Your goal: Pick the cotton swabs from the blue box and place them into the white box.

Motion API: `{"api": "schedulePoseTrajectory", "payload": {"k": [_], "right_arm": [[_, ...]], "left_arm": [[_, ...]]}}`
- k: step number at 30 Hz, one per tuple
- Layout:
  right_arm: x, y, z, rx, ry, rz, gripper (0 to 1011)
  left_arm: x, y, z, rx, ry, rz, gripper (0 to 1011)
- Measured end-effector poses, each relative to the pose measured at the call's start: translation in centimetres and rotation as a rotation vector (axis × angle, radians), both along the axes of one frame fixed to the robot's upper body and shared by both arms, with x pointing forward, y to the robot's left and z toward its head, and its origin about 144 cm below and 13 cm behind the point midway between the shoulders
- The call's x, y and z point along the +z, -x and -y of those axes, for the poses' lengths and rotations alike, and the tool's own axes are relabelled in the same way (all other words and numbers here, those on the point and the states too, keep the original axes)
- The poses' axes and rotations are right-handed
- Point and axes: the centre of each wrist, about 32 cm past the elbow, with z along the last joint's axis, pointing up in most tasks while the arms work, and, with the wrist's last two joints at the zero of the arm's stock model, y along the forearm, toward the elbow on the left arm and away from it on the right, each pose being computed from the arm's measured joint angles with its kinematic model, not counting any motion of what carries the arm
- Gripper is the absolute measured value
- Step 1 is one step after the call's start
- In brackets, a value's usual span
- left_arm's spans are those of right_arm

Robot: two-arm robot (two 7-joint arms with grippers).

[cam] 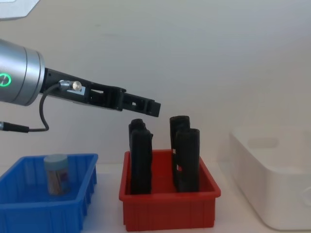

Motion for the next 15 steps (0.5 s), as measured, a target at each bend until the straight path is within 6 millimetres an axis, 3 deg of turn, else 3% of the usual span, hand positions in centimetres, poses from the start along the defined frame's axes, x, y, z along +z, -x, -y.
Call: {"api": "schedulePoseTrajectory", "payload": {"k": [12,15], "right_arm": [[-0.47,-0.7,-0.27,0.039,-0.001,-0.044,636],[-0.51,-0.77,-0.28,0.043,-0.001,-0.049,705]], "left_arm": [[0.0,0.0,0.0,0.0,0.0,0.0,1004],[0.0,0.0,0.0,0.0,0.0,0.0,1004]]}}
